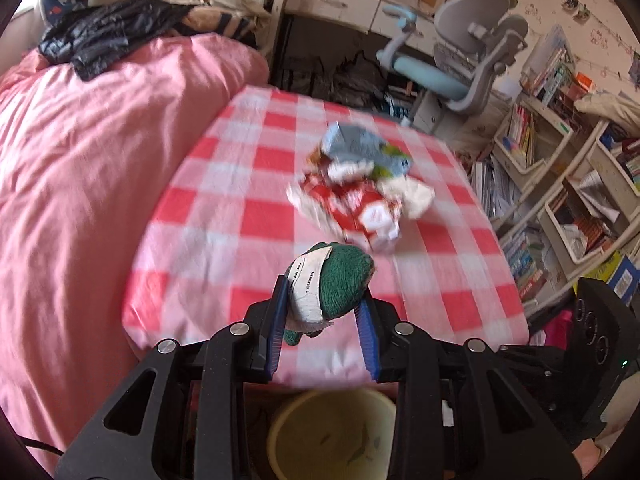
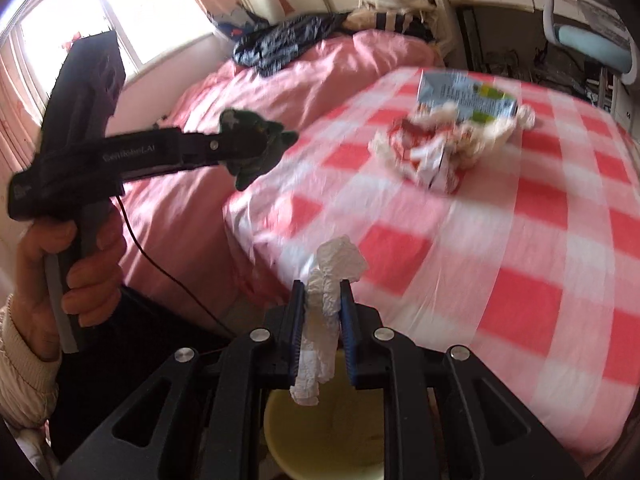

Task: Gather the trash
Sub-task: 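Open the left tool over the bin while the right tool drops the tissue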

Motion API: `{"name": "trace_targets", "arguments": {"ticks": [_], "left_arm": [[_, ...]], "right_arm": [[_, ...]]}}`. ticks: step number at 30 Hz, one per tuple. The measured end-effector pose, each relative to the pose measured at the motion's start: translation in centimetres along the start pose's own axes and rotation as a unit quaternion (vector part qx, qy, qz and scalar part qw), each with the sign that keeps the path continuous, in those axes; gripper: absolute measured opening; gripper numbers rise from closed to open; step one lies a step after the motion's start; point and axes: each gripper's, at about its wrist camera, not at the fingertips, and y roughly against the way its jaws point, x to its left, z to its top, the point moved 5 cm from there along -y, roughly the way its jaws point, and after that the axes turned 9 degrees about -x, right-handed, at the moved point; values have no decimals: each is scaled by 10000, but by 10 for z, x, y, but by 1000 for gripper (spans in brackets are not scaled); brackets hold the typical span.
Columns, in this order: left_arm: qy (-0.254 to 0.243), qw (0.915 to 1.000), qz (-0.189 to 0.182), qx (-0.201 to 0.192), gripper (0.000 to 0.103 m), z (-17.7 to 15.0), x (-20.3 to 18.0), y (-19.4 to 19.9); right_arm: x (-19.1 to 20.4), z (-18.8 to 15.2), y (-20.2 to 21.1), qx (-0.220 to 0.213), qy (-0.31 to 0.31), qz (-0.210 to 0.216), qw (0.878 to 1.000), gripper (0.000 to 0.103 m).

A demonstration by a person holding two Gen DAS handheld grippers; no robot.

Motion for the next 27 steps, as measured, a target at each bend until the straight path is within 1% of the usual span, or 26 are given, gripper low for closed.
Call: {"name": "trace_targets", "arguments": {"ticks": [5,7,8,9,10,11,13,14,15,16,19,21,27], "left_arm": [[109,9985,-96,531,31,-49,-11,-5],[214,9967,-165,760,31,-68,-13,-7],[287,9951,-197,929,31,-79,-15,-10],[333,9937,-196,1048,33,-87,-15,-12],[373,9920,-183,1191,33,-95,-15,-15],[386,9908,-165,1284,33,-100,-15,-18],[409,9905,-88,1309,41,-101,-13,-20],[434,9910,-32,1268,44,-100,-11,-20],[477,9915,18,1207,50,-97,-9,-19],[526,9919,51,1157,54,-94,-6,-18],[713,9925,74,988,60,-86,0,-15],[743,9929,113,924,61,-83,2,-13],[728,9940,160,802,64,-77,3,-11]], "right_arm": [[8,-56,-22,886,41,-77,9960,20],[8,-71,-27,1165,96,-145,9930,22],[6,-84,-32,1452,154,-229,9890,30],[5,-91,-35,1619,196,-304,9861,42],[1,-100,-38,1794,315,-510,9819,46],[-1,-103,-39,1840,404,-659,9799,49],[-7,-105,-38,1862,422,-836,9780,53],[-10,-103,-36,1797,368,-911,9788,60],[-14,-100,-32,1706,332,-1019,9795,65],[-18,-98,-30,1637,298,-1086,9801,66],[-25,-93,-22,1419,86,-1104,9837,70],[-29,-91,-19,1315,37,-1135,9848,75],[-28,-81,-19,1143,33,-1135,9869,77]]}}
